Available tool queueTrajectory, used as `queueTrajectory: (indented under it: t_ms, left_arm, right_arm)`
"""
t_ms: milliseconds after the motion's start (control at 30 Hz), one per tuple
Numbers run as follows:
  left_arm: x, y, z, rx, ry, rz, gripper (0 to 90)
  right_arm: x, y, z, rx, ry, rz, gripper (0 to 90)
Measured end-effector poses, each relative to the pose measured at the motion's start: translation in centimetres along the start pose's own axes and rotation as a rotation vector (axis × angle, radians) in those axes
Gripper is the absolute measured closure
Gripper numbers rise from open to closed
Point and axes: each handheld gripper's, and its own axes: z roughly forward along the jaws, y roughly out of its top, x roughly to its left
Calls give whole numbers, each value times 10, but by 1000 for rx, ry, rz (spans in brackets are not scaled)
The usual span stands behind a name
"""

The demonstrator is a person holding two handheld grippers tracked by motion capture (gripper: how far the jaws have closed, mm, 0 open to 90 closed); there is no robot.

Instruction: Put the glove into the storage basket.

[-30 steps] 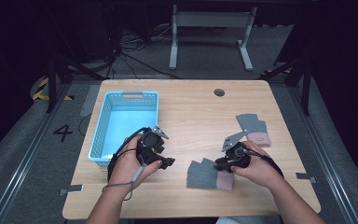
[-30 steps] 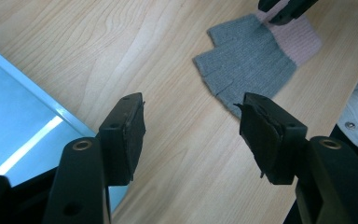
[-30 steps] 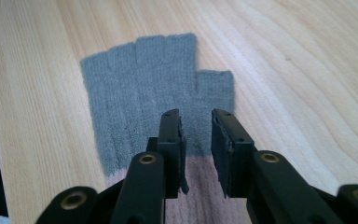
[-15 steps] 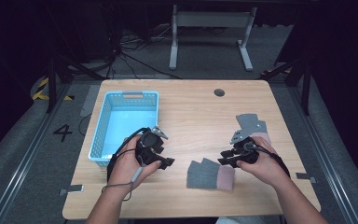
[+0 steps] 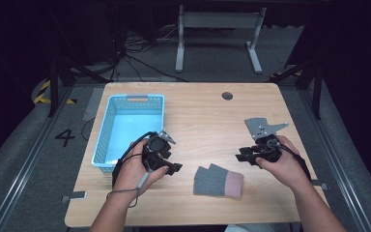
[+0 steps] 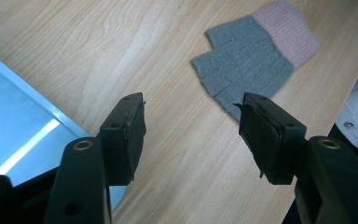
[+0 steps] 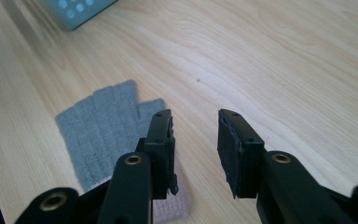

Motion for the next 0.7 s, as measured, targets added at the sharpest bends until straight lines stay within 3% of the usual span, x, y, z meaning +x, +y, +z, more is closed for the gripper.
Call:
queueTrajectory:
  t_ms: [367,700]
  left_arm:
    - [0,0,0,-3,-2,-3,415]
    - [1,0,-1,-2,-5,-6,416]
  right_arm:
    - [-24,0,-20,-39,-65,106,640]
    - [-49,0,-29,-30,-126,195,618]
